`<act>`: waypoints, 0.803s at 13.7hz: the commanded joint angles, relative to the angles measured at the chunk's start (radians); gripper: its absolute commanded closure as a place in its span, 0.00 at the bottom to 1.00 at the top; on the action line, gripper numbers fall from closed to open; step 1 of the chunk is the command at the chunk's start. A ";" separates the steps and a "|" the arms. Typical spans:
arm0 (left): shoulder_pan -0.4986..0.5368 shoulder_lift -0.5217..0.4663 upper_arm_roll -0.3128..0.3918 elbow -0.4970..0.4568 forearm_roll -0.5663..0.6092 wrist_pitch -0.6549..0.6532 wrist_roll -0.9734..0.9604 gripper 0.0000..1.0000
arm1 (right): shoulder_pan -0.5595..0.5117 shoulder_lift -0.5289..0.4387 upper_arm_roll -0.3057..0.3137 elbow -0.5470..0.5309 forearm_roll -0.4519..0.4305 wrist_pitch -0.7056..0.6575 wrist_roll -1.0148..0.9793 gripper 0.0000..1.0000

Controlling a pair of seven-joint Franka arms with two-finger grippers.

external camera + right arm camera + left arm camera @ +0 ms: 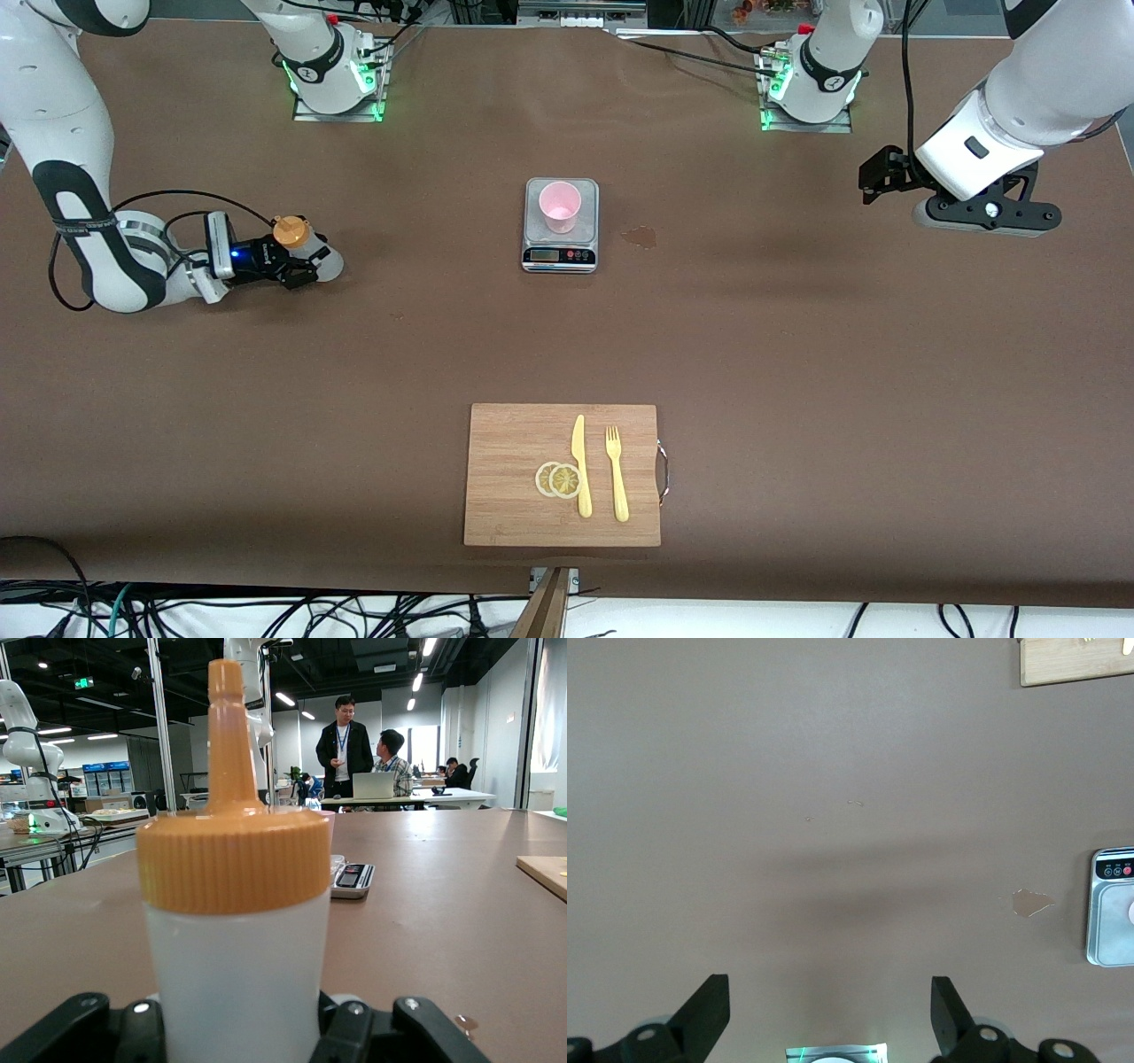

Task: Add sauce to pink cup with both arms
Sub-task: 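Lift the white bottle with the right gripper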

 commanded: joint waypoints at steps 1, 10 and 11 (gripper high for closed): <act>-0.002 0.010 -0.006 0.024 -0.001 -0.011 -0.017 0.00 | 0.032 -0.081 -0.007 -0.019 -0.032 -0.001 -0.048 1.00; 0.000 0.016 -0.007 0.024 -0.001 -0.010 -0.017 0.00 | 0.285 -0.281 -0.019 -0.022 -0.003 0.256 0.346 1.00; 0.000 0.014 -0.007 0.024 -0.001 -0.011 -0.017 0.00 | 0.316 -0.292 -0.021 -0.022 -0.003 0.292 0.402 1.00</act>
